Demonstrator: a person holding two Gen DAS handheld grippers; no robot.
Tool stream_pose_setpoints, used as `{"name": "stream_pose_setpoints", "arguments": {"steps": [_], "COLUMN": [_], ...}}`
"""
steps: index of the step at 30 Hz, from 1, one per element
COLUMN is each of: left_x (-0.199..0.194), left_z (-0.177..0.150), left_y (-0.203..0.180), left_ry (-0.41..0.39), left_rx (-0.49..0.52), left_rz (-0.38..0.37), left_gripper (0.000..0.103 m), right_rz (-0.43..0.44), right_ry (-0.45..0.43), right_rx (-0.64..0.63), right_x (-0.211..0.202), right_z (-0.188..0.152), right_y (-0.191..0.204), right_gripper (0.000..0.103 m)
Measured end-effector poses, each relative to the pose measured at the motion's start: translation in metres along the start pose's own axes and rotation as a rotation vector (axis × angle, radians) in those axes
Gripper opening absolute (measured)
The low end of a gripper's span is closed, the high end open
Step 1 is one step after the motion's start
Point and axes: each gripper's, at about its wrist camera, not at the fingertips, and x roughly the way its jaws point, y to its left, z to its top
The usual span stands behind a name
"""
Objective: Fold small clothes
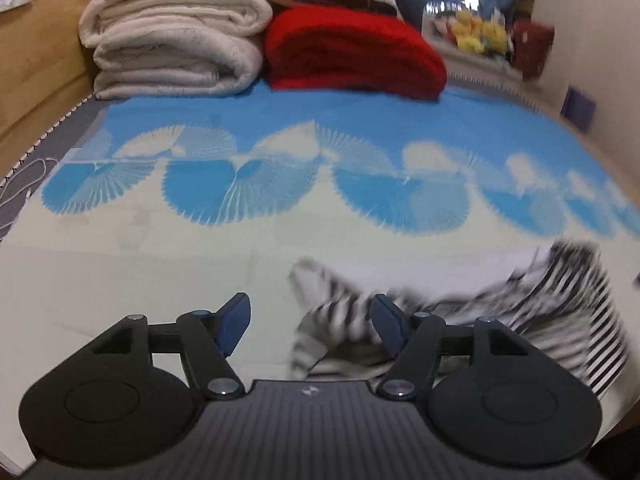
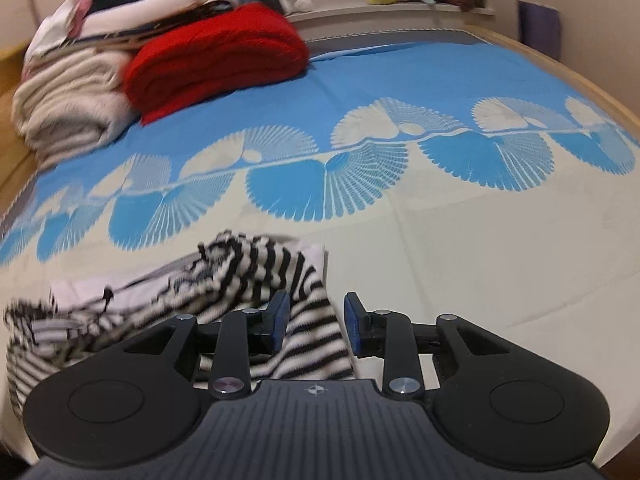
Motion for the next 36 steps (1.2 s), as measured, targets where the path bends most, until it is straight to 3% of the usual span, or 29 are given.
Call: {"name": "stream_pose_setpoints", "arguments": {"steps": [2, 4, 8, 13, 19, 22, 24, 25, 26, 27, 29, 33, 36], "left_x": [0.014, 0.015, 0.04, 0.067, 0.101, 0.108, 0.113, 0.115, 0.118, 0.119, 0.12, 0.114, 0.122], "left_z": [-0.007, -0.007, -0.011, -0.009, 0.003, 0.011, 0.016, 0.018, 0.022, 0.027, 0.039, 0.065, 0.077], "left_y": [0.008, 0.008, -0.007, -0.029, -0.027, -0.028, -0.032, -0.032, -0.029, -0.026, -0.014, 0.012, 0.003], "left_ry": [0.107, 0.08, 0.16, 0.153, 0.158, 0.14, 0.142, 0.145, 0.146, 0.142, 0.106, -0.039, -0.1], "left_rx": [-0.018, 0.002, 0.113, 0.256, 0.253, 0.257, 0.271, 0.274, 0.261, 0.242, 0.176, -0.006, 0.005], "left_rz": [-0.035, -0.045, -0.015, -0.005, -0.033, -0.072, -0.109, -0.125, -0.128, -0.124, -0.12, -0.103, -0.061], "left_gripper": [0.071, 0.074, 0.074, 0.074, 0.072, 0.061, 0.042, 0.026, 0.01, 0.006, 0.002, 0.002, 0.002], "right_rz": [-0.011, -0.018, -0.018, -0.012, 0.044, 0.058, 0.055, 0.051, 0.049, 0.059, 0.095, 0.164, 0.111], "right_ry": [0.005, 0.025, 0.035, 0.05, 0.048, 0.047, 0.029, 0.024, 0.03, 0.036, 0.034, -0.046, -0.167], "right_rx": [-0.021, -0.029, -0.056, -0.103, -0.194, -0.304, -0.345, -0.353, -0.36, -0.358, -0.336, -0.206, -0.061], "right_x": [-0.002, 0.0, 0.01, 0.039, 0.082, 0.101, 0.108, 0.112, 0.116, 0.12, 0.124, 0.118, 0.111], "right_z": [-0.004, -0.007, -0.012, -0.006, 0.008, 0.009, 0.014, 0.017, 0.02, 0.023, 0.03, 0.051, 0.07], "right_y": [-0.003, -0.007, -0.01, -0.001, 0.022, 0.04, 0.049, 0.051, 0.053, 0.054, 0.054, 0.044, 0.033], "right_gripper": [0.04, 0.041, 0.045, 0.046, 0.049, 0.049, 0.049, 0.049, 0.041, 0.026, 0.005, 0.004, 0.004]}}
